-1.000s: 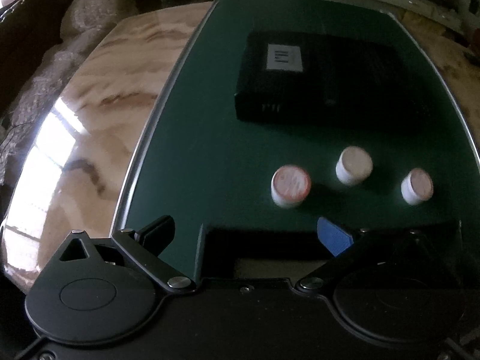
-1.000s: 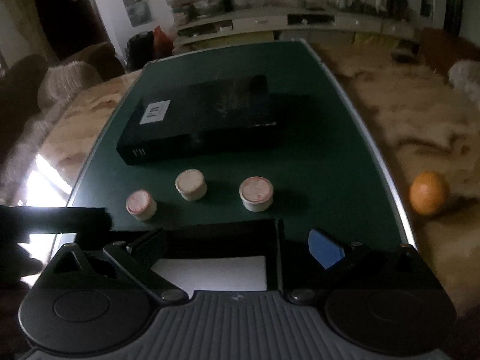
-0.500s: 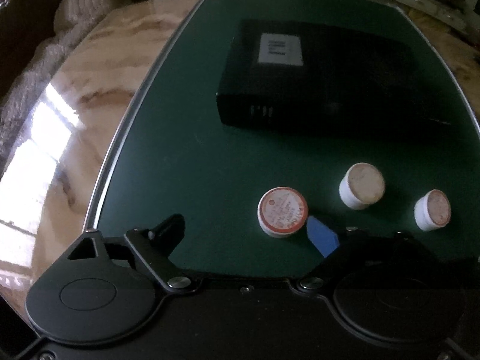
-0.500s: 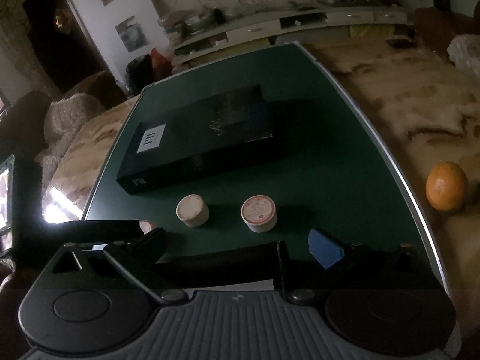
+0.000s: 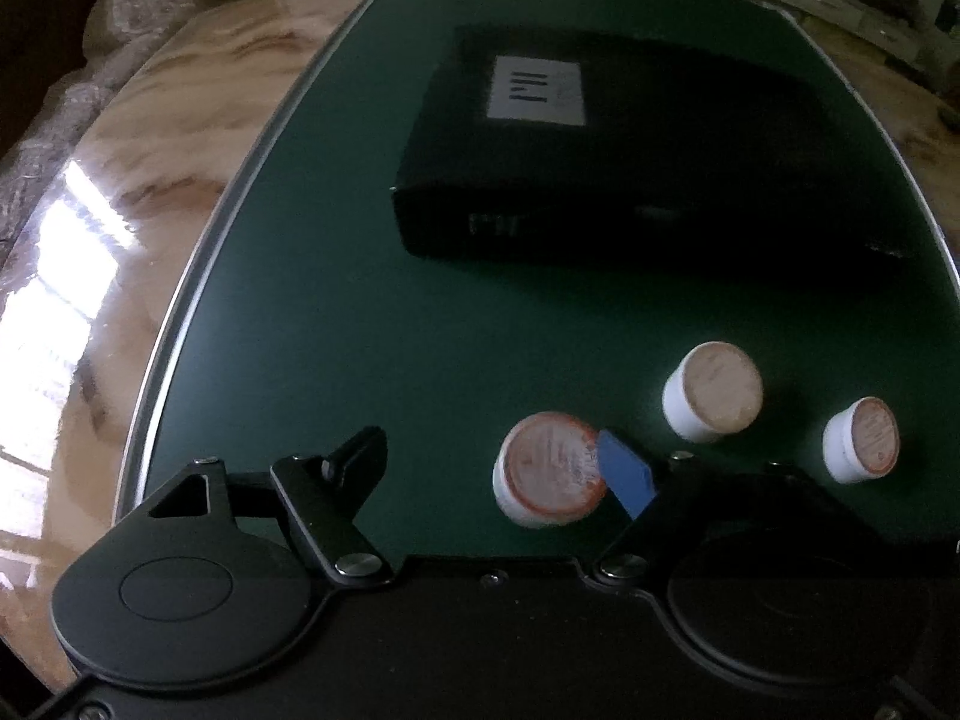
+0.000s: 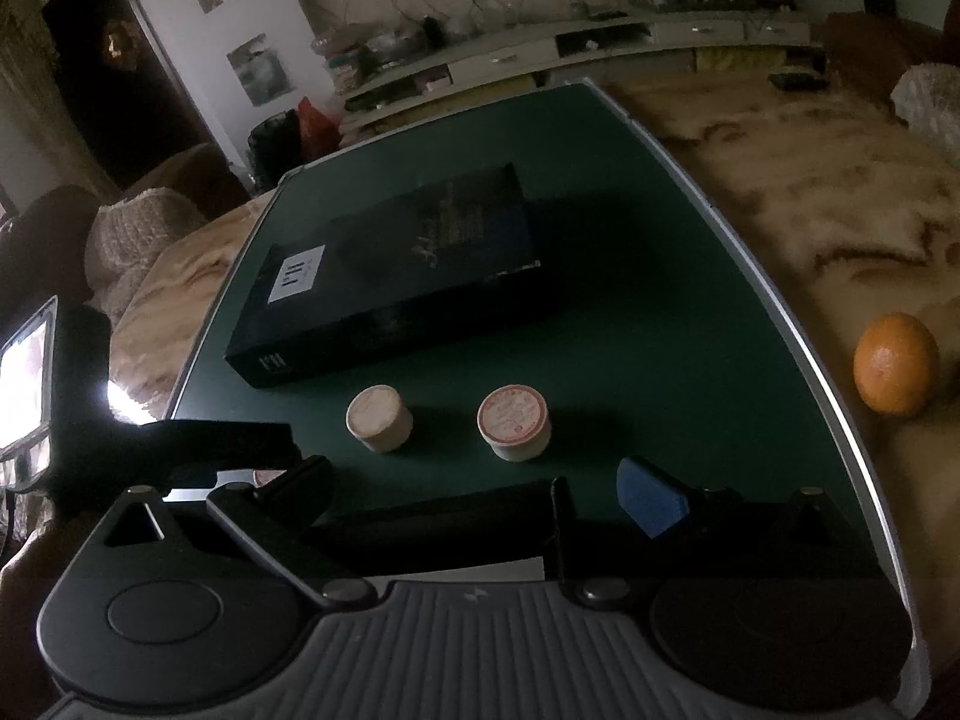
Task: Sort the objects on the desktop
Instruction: 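Close the left tool on the pink-lidded container and lift it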
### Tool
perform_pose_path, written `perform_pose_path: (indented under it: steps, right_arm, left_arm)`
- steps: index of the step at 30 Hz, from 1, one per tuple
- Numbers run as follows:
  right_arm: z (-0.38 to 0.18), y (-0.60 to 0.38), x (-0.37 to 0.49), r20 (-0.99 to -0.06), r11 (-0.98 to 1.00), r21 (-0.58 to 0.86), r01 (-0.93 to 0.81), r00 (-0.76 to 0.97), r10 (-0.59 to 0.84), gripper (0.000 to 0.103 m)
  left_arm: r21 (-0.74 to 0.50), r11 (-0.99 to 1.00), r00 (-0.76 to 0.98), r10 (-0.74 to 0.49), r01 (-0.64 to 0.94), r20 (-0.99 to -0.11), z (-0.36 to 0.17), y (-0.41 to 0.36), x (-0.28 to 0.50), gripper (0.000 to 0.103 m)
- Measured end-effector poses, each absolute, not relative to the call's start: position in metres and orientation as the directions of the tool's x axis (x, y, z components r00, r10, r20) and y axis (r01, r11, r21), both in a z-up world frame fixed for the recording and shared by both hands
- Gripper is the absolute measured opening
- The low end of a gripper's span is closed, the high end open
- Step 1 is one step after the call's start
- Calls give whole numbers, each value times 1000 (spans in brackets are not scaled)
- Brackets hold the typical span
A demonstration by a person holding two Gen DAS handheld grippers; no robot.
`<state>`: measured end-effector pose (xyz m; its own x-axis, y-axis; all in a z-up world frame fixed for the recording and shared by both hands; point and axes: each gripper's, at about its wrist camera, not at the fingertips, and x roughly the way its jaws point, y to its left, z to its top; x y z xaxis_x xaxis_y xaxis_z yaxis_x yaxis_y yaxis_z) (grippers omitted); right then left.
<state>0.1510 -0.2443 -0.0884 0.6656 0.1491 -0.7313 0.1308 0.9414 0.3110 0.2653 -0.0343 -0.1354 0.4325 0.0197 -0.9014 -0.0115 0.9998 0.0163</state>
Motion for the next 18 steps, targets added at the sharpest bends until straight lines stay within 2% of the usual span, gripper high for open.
perform_pose_path:
  steps: [14,17,18]
  right_arm:
    - [-99,-248,153,-751,933,325,152,641,157,103]
    - [-100,-248,153,-754,931,330,157,637,160,103]
    - [-101,-248,153,-755,930,332,159,636,161,103]
  left_arm:
    - [33,999,408,30,0,-913,-136,-48,261,80]
    - [47,999,383,42,3,-923,-139,-52,260,78]
    - [47,999,374,43,2,-927,-141,-52,261,74]
